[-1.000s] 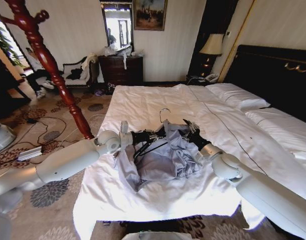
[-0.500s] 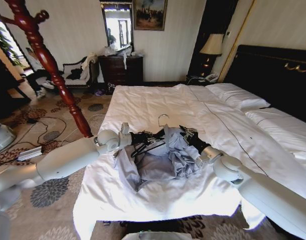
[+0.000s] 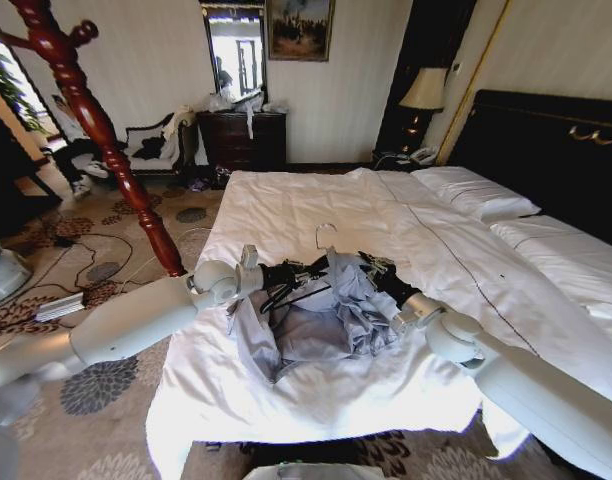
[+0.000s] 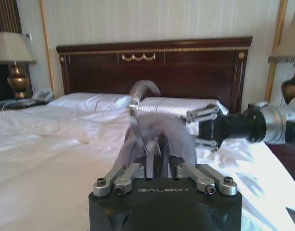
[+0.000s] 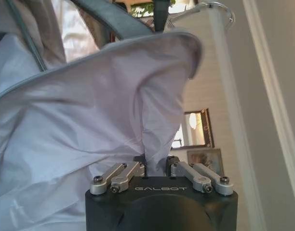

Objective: Pick up the clothes from the bed and hang them on the clothes hanger.

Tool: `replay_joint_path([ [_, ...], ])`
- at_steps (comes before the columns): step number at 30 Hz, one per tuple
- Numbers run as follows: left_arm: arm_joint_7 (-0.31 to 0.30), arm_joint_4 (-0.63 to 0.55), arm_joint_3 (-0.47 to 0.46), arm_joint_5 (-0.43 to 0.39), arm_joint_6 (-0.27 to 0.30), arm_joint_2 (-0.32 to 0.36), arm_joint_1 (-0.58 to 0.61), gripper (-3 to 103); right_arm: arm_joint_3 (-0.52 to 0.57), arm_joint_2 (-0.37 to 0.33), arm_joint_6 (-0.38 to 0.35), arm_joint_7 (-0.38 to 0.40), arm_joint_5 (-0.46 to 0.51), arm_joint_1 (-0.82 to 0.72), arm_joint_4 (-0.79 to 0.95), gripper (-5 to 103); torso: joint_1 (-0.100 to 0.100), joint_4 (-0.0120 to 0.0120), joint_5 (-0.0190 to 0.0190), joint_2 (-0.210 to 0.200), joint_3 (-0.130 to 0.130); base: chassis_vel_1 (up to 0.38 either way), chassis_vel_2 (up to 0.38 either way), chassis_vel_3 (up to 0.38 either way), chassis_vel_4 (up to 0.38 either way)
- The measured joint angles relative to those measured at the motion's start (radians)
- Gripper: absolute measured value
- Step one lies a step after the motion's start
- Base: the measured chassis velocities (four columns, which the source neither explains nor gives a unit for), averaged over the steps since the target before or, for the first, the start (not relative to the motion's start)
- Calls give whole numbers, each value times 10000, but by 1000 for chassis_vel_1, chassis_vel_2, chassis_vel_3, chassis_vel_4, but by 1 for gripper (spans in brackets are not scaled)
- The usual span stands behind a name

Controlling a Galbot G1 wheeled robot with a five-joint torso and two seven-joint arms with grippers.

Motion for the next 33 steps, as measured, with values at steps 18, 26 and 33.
replay_joint_path([
  [18, -112, -1696, -3213, 64, 94, 2152, 3504, 94, -4, 347, -41, 373, 252, -30, -302, 18, -2, 2, -6, 1, -1, 0, 0, 0, 0],
  [26, -103, -2019, -6634, -13, -49, 3290, 6802, 100, 70, 564, -414, 798, 911, -142, -360, 18, -2, 7, 0, 1, -2, 0, 0, 0, 0],
  [33, -792, -1674, -7068, -147, -99, 3095, 7127, 100, 258, 558, -714, 1191, 1111, -223, -384, 18, -2, 0, 2, 1, -1, 0, 0, 0, 0],
])
